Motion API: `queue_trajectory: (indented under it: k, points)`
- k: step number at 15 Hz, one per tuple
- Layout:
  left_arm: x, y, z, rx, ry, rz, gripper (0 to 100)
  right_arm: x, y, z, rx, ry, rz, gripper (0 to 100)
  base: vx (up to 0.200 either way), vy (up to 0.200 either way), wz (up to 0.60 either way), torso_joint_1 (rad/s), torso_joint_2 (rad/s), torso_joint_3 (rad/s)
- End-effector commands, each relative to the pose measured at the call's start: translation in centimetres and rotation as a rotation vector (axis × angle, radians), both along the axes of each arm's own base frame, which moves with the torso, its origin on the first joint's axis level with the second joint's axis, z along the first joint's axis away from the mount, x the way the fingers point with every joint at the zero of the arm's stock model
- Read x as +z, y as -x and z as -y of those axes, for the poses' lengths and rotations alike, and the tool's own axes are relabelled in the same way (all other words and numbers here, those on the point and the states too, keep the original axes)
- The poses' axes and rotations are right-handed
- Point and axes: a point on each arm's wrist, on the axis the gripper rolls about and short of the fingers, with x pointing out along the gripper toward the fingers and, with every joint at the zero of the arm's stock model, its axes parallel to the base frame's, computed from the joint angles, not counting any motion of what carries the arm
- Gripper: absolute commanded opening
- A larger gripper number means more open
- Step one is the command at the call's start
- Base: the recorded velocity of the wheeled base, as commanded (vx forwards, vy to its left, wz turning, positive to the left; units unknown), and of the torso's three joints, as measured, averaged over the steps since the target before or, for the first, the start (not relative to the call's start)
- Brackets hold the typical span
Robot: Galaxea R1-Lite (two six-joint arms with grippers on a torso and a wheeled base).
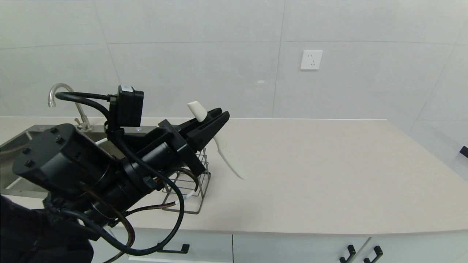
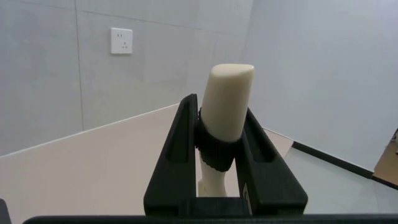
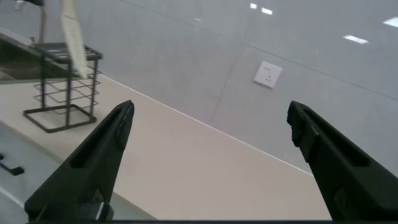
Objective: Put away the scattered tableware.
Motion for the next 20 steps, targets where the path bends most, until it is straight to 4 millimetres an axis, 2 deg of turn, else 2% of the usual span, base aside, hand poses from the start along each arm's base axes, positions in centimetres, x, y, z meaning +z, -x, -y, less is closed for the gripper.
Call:
queue_trajectory:
  k: [1,3,4,9,14,20]
  points:
    - [0.2,0.1,-0.1,0.002,0.001,0.01,0,-1.3,0.6,0.3,-0.129,-0.048,-0.028,100,0.0,0.0,0.0,0.0,0.0,0.0]
    - [0.2,0.1,-0.1,0.013,-0.01,0.028,0,-3.0,0.1,0.6,-0.265,-0.17,-0.224,100,0.0,0.0,0.0,0.0,0.0,0.0]
    - [0.2,0.2,-0.2,0.016,-0.015,0.035,0,-5.0,0.0,0.9,-0.38,-0.255,-0.441,100,0.0,0.0,0.0,0.0,0.0,0.0]
    - [0.6,0.1,-0.3,0.025,-0.012,0.054,0,-4.8,0.0,0.9,-0.389,-0.278,-0.419,100,0.0,0.0,0.0,0.0,0.0,0.0]
    - [2.4,1.2,-1.0,0.02,0.03,0.117,0,-4.8,0.0,0.9,-0.389,-0.278,-0.419,100,0.0,0.0,0.0,0.0,0.0,0.0]
    - [5.5,2.6,-2.7,0.042,0.04,0.132,0,-4.8,0.0,0.9,-0.389,-0.278,-0.419,100,0.0,0.0,0.0,0.246,-0.02,0.222]
